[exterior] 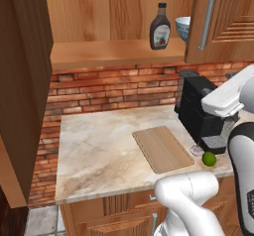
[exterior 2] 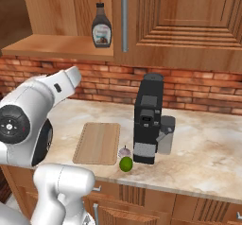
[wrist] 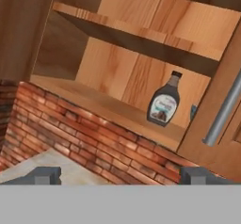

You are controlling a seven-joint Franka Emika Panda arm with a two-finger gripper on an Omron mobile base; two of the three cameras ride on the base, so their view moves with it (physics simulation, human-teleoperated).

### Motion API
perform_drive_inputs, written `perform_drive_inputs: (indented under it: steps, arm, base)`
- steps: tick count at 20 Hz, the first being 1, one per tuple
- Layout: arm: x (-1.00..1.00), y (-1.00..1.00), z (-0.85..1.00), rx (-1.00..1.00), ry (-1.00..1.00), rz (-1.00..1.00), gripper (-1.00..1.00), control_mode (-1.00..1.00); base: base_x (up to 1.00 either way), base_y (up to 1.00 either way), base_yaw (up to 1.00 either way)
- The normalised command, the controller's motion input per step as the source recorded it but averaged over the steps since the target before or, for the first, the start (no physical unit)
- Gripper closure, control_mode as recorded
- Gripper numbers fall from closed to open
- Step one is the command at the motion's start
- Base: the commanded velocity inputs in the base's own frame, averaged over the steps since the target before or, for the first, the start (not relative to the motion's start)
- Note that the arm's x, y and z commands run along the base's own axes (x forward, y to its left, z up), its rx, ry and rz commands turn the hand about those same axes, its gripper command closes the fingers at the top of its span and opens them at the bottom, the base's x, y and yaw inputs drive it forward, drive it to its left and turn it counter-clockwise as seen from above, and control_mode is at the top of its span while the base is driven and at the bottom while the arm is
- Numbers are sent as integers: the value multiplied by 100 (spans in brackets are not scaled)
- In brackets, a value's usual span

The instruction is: Open the cabinet. Place the bowl and condiment on the counter. Then place the lime and garlic on the cutting board.

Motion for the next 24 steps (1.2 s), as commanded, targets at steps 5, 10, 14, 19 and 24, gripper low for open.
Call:
perform_drive_inputs:
  steps: [5, 10, 14, 19, 24]
  arm:
    - [5, -14, 21, 0, -14, -16, -100, -100]
    - [9, -27, 9, 8, -8, -11, -100, -100]
    - [20, -39, 1, 15, -7, -6, -100, -100]
    - [28, -40, 7, 16, -5, -2, -100, -100]
    - [32, -30, 6, 12, -6, -4, -100, -100]
  base:
    - [0, 0, 0]
    - [0, 0, 0]
    - [0, 0, 0]
    - [0, 0, 0]
    - [0, 0, 0]
